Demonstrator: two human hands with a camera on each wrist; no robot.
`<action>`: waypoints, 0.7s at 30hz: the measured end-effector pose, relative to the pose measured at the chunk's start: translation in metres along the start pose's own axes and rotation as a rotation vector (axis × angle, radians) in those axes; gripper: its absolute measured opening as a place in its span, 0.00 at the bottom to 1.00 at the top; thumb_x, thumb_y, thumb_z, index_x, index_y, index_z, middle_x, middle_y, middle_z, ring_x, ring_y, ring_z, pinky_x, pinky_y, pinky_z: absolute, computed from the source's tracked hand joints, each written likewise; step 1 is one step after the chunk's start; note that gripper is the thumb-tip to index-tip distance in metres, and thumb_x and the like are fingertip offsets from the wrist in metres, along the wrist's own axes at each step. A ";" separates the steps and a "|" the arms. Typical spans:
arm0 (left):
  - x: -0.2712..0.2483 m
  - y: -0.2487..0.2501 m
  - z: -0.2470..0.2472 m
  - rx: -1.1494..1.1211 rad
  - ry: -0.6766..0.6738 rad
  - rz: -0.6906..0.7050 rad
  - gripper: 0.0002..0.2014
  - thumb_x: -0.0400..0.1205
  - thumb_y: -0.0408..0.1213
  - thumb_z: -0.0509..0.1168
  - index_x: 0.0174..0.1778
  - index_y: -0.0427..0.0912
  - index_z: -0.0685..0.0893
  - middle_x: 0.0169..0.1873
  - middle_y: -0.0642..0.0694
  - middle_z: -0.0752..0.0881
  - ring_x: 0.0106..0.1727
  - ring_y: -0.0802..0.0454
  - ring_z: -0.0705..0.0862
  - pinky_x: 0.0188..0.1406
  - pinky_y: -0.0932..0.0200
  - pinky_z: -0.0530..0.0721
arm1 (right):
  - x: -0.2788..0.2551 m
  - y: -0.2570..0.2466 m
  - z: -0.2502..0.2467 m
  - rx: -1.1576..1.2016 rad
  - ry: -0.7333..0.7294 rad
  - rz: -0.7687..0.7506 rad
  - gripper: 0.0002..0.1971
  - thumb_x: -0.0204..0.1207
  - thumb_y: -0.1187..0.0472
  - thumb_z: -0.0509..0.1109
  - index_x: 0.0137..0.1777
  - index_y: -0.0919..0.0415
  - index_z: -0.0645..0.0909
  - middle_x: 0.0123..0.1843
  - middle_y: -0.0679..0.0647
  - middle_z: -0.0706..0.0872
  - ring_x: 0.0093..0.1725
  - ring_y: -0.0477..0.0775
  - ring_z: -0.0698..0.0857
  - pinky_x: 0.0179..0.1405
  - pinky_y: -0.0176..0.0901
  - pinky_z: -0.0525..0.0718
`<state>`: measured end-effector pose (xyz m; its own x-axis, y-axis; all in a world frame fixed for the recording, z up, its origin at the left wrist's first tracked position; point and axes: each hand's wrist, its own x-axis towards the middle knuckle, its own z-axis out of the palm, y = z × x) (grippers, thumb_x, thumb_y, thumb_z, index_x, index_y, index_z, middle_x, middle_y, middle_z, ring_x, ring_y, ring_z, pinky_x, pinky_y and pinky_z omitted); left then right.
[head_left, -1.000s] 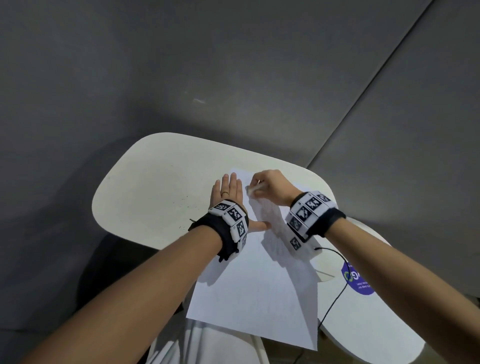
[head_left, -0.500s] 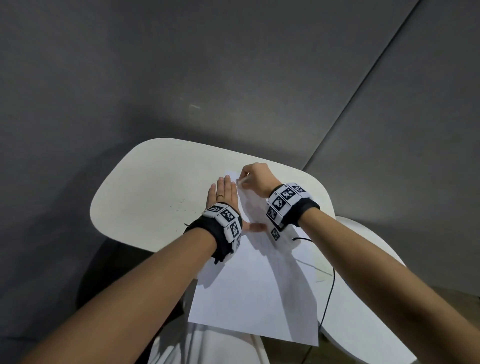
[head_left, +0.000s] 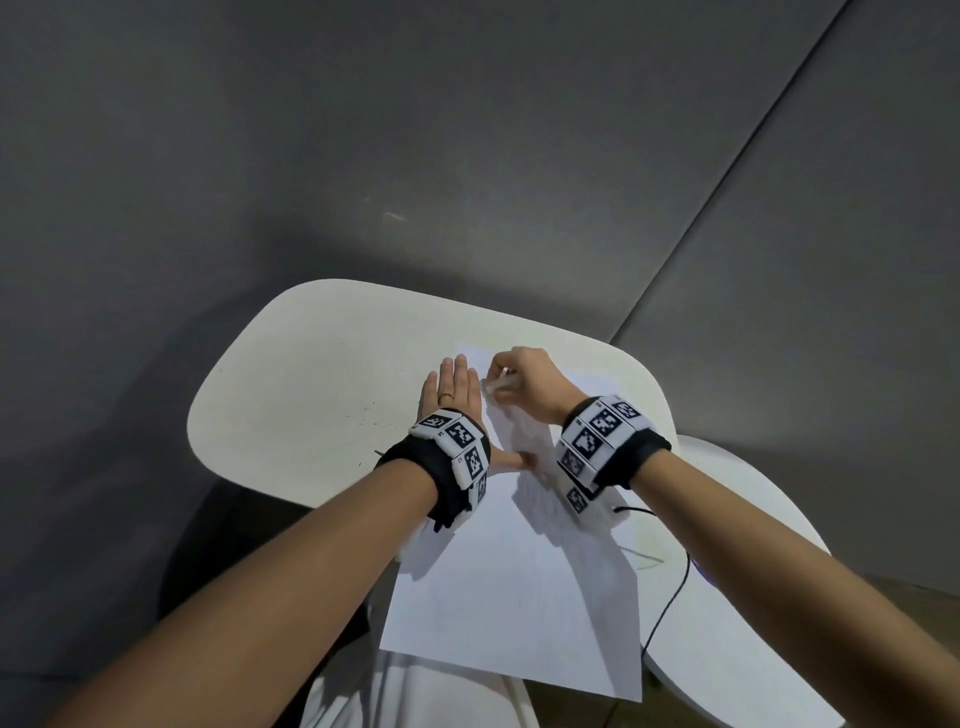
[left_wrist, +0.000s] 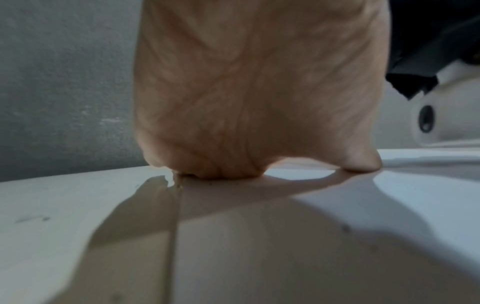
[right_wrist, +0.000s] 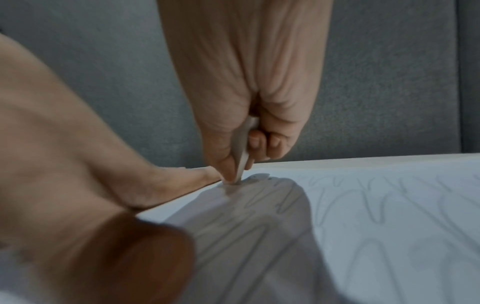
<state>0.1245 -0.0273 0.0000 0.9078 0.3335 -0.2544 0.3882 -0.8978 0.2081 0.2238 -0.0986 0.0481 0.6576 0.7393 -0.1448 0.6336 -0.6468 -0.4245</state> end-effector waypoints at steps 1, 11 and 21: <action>0.000 0.000 0.000 0.003 -0.001 0.000 0.71 0.62 0.84 0.55 0.82 0.34 0.32 0.82 0.36 0.31 0.83 0.41 0.30 0.81 0.43 0.31 | 0.000 0.000 -0.001 -0.005 -0.016 -0.005 0.08 0.70 0.72 0.69 0.47 0.71 0.85 0.50 0.65 0.87 0.46 0.57 0.80 0.44 0.38 0.72; -0.001 0.001 0.000 0.038 -0.007 0.000 0.70 0.62 0.84 0.54 0.82 0.34 0.32 0.82 0.36 0.30 0.83 0.40 0.30 0.81 0.42 0.32 | -0.004 0.004 0.000 0.014 -0.022 -0.020 0.06 0.71 0.70 0.70 0.47 0.72 0.85 0.48 0.64 0.88 0.43 0.53 0.81 0.31 0.27 0.71; 0.001 0.000 -0.001 0.040 -0.036 -0.012 0.69 0.62 0.84 0.52 0.82 0.35 0.32 0.82 0.37 0.30 0.83 0.41 0.30 0.81 0.41 0.31 | -0.015 0.013 0.000 0.035 -0.019 -0.048 0.06 0.72 0.68 0.71 0.46 0.69 0.85 0.46 0.60 0.87 0.43 0.52 0.80 0.41 0.36 0.75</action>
<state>0.1255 -0.0265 0.0005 0.8967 0.3341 -0.2904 0.3914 -0.9049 0.1674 0.2222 -0.1178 0.0451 0.6191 0.7726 -0.1405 0.6489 -0.6041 -0.4626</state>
